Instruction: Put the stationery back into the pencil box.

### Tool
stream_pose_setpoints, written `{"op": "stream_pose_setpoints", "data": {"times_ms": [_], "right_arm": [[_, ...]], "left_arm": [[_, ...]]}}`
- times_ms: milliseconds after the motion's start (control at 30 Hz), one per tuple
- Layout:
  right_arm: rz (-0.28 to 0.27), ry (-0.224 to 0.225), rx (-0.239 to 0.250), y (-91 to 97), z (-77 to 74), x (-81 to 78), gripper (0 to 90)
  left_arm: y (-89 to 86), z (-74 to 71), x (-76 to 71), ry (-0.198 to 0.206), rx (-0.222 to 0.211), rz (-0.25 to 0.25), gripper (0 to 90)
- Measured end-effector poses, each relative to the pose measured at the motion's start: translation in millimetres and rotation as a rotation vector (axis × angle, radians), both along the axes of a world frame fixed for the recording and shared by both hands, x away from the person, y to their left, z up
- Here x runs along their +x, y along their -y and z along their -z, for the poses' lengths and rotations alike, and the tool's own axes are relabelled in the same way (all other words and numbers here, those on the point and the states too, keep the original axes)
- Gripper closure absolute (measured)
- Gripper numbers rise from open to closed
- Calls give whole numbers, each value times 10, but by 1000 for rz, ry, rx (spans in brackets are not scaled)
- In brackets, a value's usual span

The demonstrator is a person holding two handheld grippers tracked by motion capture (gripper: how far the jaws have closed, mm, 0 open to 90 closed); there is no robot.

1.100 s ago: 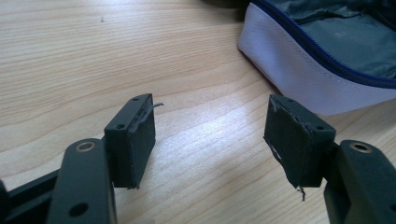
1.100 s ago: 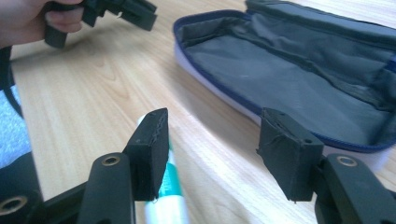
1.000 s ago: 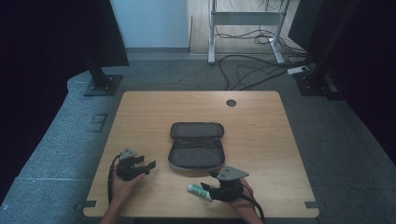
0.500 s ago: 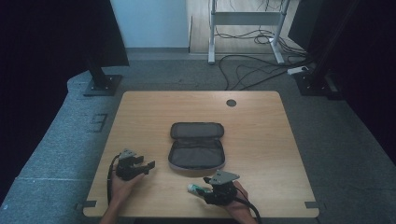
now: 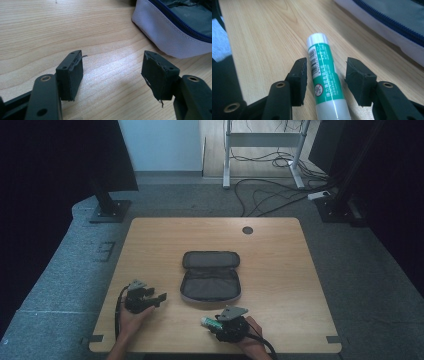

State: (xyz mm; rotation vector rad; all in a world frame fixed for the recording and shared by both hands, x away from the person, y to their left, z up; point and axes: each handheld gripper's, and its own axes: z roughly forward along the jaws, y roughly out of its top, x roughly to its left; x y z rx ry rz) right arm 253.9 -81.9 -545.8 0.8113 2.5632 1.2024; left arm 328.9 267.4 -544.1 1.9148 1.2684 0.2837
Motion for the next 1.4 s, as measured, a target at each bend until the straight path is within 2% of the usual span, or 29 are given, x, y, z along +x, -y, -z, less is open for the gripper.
{"op": "stream_pose_setpoints", "data": {"times_ms": [133,333,633,1167,1400], "right_arm": [[-1,2,-25,-15,22,-2,569],[9,18,-38,-20,20,-10,636],[7,21,-49,-23,5,-14,647],[52,55,53,153,-221,40,648],[78,72,81,203,-297,58,648]], "left_arm": [[-21,5,6,-3,-9,-4,340],[-12,12,7,-8,-11,-1,339],[0,13,5,-8,-11,3,339],[17,15,4,-8,-11,7,340],[23,17,3,-9,-12,8,340]]}}
